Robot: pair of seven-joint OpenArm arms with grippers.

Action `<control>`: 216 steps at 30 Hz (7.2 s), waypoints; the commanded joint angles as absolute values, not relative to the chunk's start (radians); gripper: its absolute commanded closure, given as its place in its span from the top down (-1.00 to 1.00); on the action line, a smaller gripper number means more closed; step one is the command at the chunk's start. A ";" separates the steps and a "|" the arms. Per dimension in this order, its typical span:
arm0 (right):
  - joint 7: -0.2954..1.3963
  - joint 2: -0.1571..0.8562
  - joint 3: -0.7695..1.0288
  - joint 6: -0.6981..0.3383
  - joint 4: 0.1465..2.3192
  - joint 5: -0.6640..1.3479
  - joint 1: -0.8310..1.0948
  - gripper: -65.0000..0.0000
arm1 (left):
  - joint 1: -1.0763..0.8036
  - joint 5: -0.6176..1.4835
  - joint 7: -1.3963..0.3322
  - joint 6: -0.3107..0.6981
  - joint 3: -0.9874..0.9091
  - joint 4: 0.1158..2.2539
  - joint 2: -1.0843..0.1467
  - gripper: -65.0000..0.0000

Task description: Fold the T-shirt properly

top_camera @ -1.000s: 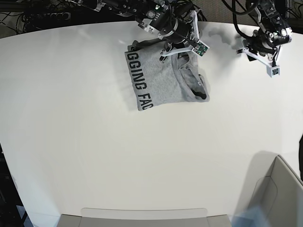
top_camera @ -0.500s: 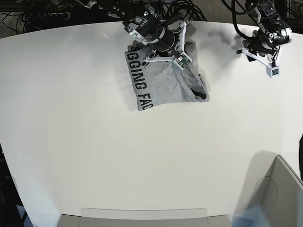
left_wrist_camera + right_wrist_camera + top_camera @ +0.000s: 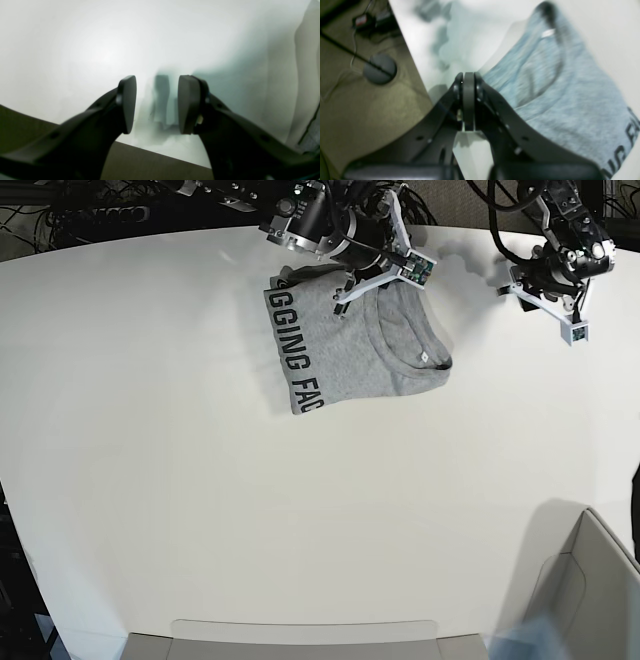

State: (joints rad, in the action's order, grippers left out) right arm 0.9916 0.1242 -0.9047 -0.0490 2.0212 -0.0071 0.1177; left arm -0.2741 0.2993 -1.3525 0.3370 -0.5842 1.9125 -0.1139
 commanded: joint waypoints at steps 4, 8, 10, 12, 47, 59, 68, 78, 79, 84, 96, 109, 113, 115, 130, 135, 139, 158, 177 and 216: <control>0.977 0.091 -0.883 -0.047 2.018 -0.021 0.090 -1.00 | -0.272 0.303 -1.340 0.338 -0.585 1.929 -0.124 -0.20; 0.972 0.047 -0.688 -0.047 2.005 -0.016 0.087 -1.00 | -0.271 0.305 -1.328 0.387 -0.585 1.989 -0.124 -0.20; 0.978 0.015 -0.556 -0.058 2.006 -0.019 0.076 -1.00 | -0.271 0.305 -1.307 0.504 -0.585 2.041 -0.117 -0.21; 0.981 0.019 -0.481 -0.061 2.000 -0.015 0.044 -1.00 | -0.257 0.305 -1.290 0.634 -0.585 2.045 -0.088 -0.31; 0.980 0.113 -0.289 -0.358 1.489 -0.022 -0.163 -1.00 | -0.444 0.229 -0.928 0.698 -0.015 1.965 -0.119 -1.00; 0.986 0.148 -0.430 -0.361 1.658 -0.022 0.038 -1.00 | -0.159 0.027 -0.928 0.698 -0.042 1.719 -0.113 -1.00; 0.980 0.130 -0.565 -0.354 1.716 -0.022 0.113 -1.00 | 0.199 0.022 -0.958 0.698 -0.087 1.457 -0.101 -1.00; 0.986 0.113 -0.242 -0.354 2.008 -0.022 0.168 -1.00 | 0.303 0.022 -1.007 0.698 -0.151 1.586 -0.042 -1.00; 0.986 0.113 -0.177 -0.354 2.023 -0.022 0.170 -1.00 | 0.277 0.022 -1.007 0.698 -0.165 1.635 -0.018 -1.00; 0.986 0.119 0.064 -0.363 2.026 -0.022 0.174 -1.00 | 0.110 0.021 -0.986 0.698 -0.174 1.879 0.093 -1.00; 0.978 0.168 0.205 -0.364 2.017 -0.016 0.274 -1.00 | -0.226 0.048 -0.364 0.375 0.070 1.761 0.147 -1.00; 0.978 0.170 0.206 -0.364 2.020 -0.021 0.309 -1.00 | -0.122 0.148 -0.110 0.266 -0.074 1.279 0.096 -1.00; 0.978 0.170 0.202 -0.364 2.022 -0.021 0.309 -1.00 | -0.084 0.148 -0.105 0.295 -0.157 1.184 0.022 -1.00; 0.978 0.168 0.200 -0.364 2.022 -0.021 0.308 -1.00 | -0.061 0.148 -0.105 0.372 -0.205 1.139 -0.019 -1.00; 0.978 0.136 0.102 -0.364 2.022 -0.016 0.272 -1.00 | 0.054 0.143 -0.116 0.532 -0.340 1.178 -0.208 -1.00; 0.981 0.117 0.101 -0.364 2.052 -0.018 0.246 -1.00 | 0.053 0.143 -0.134 0.530 -0.346 1.397 -0.156 -1.00; 0.986 0.117 0.101 -0.364 2.064 -0.018 0.257 -1.00 | 0.012 0.143 -0.348 0.530 -0.351 1.644 -0.133 -1.00; 0.791 -0.005 0.107 -0.355 2.066 -0.021 0.694 -1.00 | -0.573 0.147 -0.539 0.538 -0.479 2.006 0.048 -1.00; 0.552 -0.153 0.328 -0.357 2.057 -0.013 0.990 -1.00 | -0.845 0.142 -0.541 0.541 -0.522 1.998 0.099 -1.00; 0.124 0.171 0.311 -0.361 0.717 -0.044 0.536 -1.00 | -0.383 -0.059 0.483 0.410 -0.593 0.000 -0.088 -1.00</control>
State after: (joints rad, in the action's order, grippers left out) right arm 0.1047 0.1650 0.3099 -0.3580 0.7025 -0.0307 0.5224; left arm -0.3714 -0.0532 0.4801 0.4076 -0.5957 -0.0105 -0.0872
